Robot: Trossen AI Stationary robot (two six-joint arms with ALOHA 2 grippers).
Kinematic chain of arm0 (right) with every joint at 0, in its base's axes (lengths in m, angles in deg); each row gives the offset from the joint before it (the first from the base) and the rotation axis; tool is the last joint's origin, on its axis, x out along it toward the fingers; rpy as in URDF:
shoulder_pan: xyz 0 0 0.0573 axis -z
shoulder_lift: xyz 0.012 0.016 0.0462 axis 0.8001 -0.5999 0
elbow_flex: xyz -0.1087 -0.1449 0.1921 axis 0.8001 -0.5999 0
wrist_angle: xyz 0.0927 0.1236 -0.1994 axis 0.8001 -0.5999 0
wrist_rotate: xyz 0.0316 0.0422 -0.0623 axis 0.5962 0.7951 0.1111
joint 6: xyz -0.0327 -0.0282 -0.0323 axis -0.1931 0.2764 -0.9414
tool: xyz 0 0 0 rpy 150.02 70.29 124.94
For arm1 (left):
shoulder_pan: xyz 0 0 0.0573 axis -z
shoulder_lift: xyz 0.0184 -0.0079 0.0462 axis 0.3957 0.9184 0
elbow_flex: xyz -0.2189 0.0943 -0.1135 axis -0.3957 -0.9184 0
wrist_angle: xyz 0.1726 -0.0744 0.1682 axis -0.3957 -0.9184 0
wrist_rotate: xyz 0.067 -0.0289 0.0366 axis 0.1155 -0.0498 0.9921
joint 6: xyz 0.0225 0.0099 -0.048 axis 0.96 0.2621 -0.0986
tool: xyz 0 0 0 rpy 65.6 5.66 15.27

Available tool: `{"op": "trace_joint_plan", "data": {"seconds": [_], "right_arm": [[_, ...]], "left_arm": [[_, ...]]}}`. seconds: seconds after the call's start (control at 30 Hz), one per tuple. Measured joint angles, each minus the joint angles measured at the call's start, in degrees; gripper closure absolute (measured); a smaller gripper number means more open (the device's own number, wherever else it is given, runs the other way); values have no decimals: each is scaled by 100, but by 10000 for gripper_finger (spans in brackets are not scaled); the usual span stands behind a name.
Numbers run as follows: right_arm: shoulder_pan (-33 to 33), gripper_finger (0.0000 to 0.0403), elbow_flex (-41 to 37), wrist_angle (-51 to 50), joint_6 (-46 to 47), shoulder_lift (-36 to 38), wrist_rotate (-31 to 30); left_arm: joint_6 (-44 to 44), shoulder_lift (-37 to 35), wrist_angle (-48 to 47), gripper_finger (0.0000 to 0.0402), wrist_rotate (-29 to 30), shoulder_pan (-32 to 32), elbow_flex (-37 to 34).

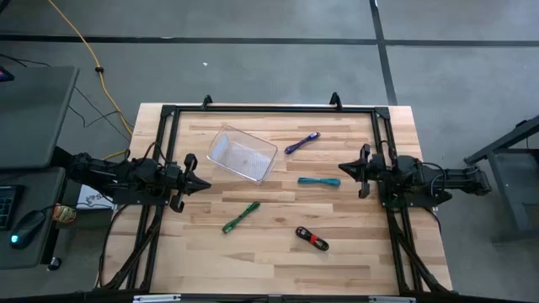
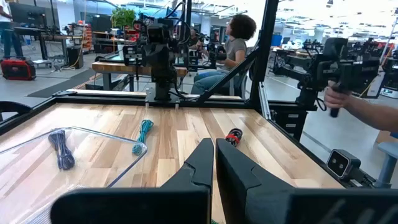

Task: Pick and place USB-C Cables
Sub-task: Put the light blue charger cable into the transparent bin

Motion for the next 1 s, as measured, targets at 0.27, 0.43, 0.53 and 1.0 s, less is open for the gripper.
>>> {"op": "trace_joint_plan", "data": {"seconds": [0.27, 0.43, 0.53, 1.0], "right_arm": [[11, 401, 2, 2371, 114, -135, -525], [11, 363, 435, 2502, 124, -765, -515], [11, 319, 871, 2448, 197, -1410, -619], [11, 157, 4417, -644, -372, -3677, -1524]], "left_arm": [[0, 1, 2, 401, 0, 0, -1], [0, 1, 2, 401, 0, -1, 0], [0, -1, 2, 401, 2, -2, -1], [0, 1, 2, 401, 1, -1, 1]]}}
